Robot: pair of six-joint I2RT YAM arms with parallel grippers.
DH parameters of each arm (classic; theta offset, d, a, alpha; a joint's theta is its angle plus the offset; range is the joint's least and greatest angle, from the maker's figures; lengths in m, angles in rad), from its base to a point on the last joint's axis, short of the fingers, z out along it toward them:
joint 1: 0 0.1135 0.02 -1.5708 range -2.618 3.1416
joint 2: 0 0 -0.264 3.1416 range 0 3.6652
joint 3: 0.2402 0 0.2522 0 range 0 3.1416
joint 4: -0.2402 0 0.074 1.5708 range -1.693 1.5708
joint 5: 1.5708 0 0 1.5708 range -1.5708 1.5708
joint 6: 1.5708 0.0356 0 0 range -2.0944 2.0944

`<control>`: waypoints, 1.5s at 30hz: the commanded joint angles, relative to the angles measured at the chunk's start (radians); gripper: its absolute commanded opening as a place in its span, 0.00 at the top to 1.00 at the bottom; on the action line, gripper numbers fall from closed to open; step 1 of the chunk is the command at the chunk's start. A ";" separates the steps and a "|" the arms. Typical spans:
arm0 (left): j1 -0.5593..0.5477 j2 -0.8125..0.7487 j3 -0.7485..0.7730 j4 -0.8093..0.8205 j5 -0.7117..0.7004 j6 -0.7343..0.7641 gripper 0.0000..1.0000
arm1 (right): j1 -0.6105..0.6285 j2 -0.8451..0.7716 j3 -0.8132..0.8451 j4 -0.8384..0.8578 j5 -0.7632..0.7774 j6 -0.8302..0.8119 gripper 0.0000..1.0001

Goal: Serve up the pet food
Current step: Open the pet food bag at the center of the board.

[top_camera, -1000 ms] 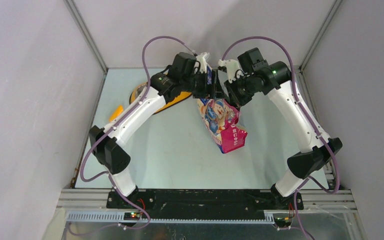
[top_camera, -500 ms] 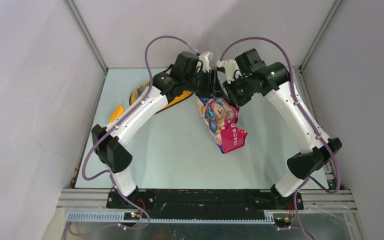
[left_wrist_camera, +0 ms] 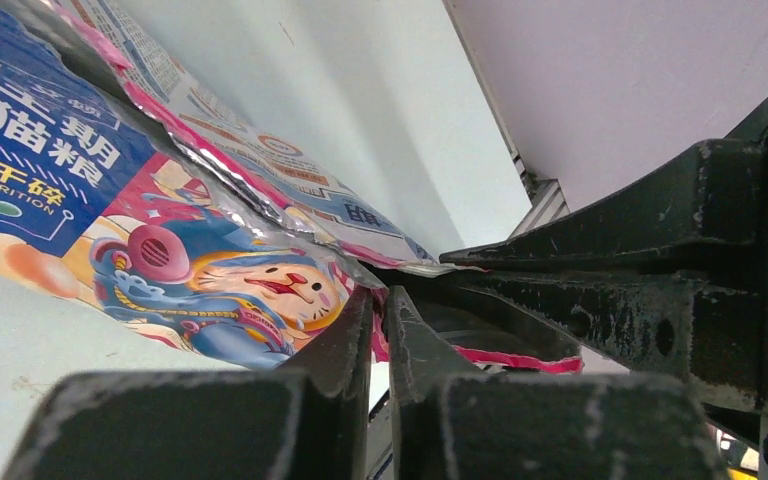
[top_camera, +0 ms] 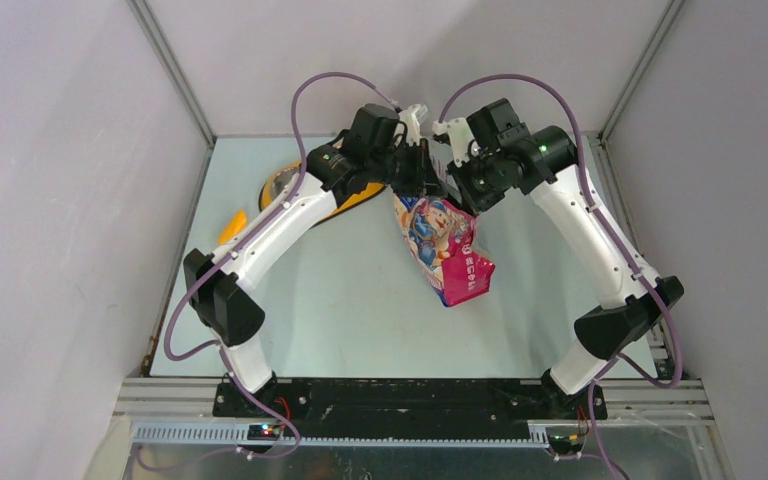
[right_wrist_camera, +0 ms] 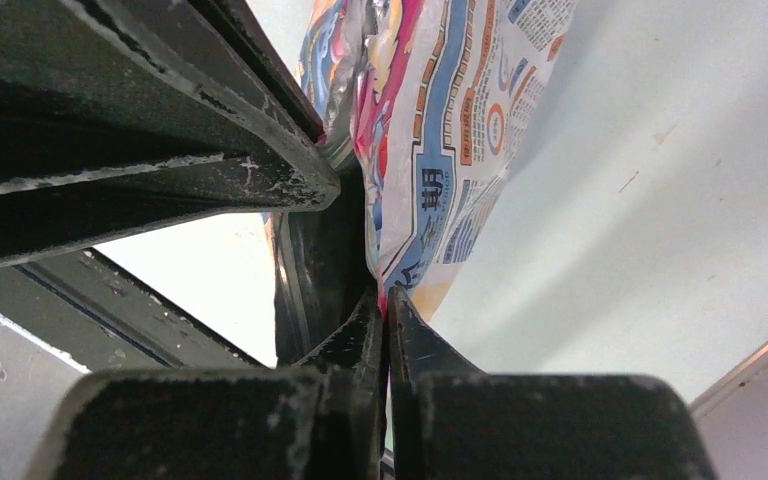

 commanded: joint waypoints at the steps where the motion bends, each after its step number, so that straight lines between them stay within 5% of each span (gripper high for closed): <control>1: 0.006 -0.026 0.034 -0.015 -0.024 0.022 0.91 | -0.008 -0.040 0.019 0.087 0.102 0.006 1.00; 6: 0.007 -0.044 0.042 -0.031 -0.022 0.026 0.92 | -0.009 -0.044 0.021 0.093 0.122 0.009 0.99; 12: 0.007 -0.047 0.040 -0.031 -0.017 0.022 0.92 | -0.009 -0.015 0.069 0.093 -0.023 0.000 0.72; 17: 0.006 -0.050 0.030 -0.024 -0.006 0.015 0.92 | -0.003 0.038 0.119 0.113 -0.045 0.008 0.67; 28: 0.006 -0.063 0.028 -0.025 -0.010 0.021 0.92 | 0.023 0.112 0.153 0.113 -0.017 0.020 0.69; 35: 0.006 -0.071 0.025 -0.031 -0.015 0.021 0.92 | 0.023 0.101 0.146 0.132 0.084 0.034 0.91; 45: 0.006 -0.092 0.018 -0.044 -0.039 0.030 0.93 | -0.013 0.086 0.136 0.150 0.194 0.058 0.97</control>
